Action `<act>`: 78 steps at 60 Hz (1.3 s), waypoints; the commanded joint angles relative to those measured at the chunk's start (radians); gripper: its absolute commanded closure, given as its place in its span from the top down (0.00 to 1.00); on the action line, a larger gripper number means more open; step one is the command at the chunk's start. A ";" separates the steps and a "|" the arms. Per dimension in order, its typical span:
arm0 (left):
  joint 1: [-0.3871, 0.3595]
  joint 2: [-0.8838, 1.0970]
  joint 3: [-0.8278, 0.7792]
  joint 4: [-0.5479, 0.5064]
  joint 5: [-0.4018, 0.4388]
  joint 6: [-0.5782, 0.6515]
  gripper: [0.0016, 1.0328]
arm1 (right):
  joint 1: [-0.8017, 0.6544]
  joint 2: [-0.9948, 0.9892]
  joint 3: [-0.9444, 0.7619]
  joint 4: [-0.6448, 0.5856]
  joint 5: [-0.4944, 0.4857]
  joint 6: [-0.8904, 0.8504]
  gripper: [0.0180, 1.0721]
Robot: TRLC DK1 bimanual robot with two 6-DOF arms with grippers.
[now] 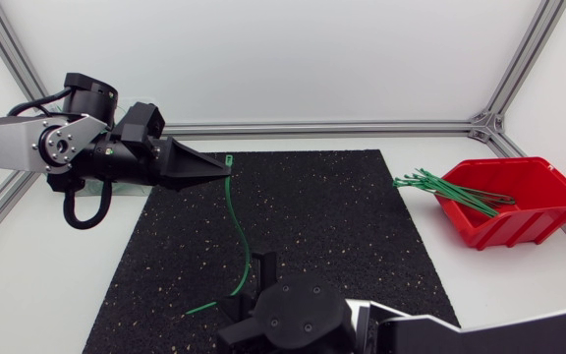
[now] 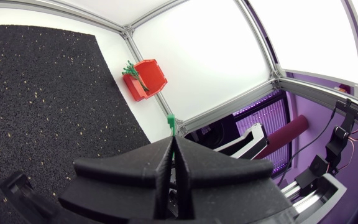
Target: Take a green cable tie from the red box, thread the tail through the head to close it, then place it in the transparent bin on the left.
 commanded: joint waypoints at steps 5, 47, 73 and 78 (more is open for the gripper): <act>-0.022 -0.035 -0.037 0.003 -0.004 0.000 0.03 | -0.017 -0.036 0.060 -0.148 -0.080 0.218 0.05; -0.080 -0.193 -0.174 0.160 -0.093 -0.030 0.03 | -0.175 -0.252 0.377 -0.899 -0.621 0.674 0.05; -0.172 -0.460 -0.371 0.565 -0.231 -0.474 0.03 | -0.236 -0.327 0.589 -1.254 -0.916 0.932 0.05; -0.194 -0.512 -0.381 0.554 -0.257 -0.495 0.03 | -0.249 -0.342 0.591 -1.254 -0.963 1.064 0.05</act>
